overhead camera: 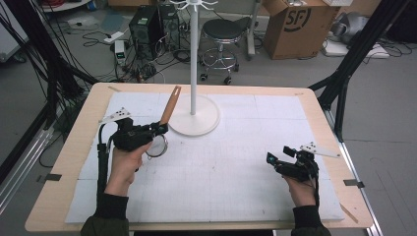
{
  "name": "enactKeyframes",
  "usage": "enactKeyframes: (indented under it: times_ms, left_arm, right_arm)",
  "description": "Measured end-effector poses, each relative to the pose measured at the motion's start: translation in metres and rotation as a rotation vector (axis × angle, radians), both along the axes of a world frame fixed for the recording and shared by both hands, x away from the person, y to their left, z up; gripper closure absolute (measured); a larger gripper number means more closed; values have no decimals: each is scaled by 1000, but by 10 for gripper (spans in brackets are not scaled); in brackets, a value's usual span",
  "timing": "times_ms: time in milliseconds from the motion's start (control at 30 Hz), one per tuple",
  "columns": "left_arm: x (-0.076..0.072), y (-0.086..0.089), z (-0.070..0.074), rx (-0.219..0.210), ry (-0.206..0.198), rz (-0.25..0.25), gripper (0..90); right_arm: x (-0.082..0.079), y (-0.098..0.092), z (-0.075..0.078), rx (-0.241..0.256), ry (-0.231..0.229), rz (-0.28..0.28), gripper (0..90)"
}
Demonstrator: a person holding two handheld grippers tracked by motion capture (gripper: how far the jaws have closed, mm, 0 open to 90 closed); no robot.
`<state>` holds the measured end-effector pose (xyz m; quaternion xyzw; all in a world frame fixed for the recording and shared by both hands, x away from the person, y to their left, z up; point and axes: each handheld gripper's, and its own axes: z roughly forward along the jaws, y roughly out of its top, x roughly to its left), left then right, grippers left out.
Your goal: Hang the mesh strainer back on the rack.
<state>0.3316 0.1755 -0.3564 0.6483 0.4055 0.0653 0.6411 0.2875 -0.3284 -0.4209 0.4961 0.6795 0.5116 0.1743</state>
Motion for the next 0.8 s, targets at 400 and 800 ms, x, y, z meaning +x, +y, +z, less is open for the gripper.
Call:
enactKeyframes:
  times_ms: [400, 800]
  left_arm:
    - [-4, -3, 27, -44, -112, 20, 720]
    - [2, -4, 37, -111, -149, 1, 720]
  right_arm:
    - [0, -3, -1, 8, 1, -2, 148]
    - [0, -3, -2, 11, 5, 0, 147]
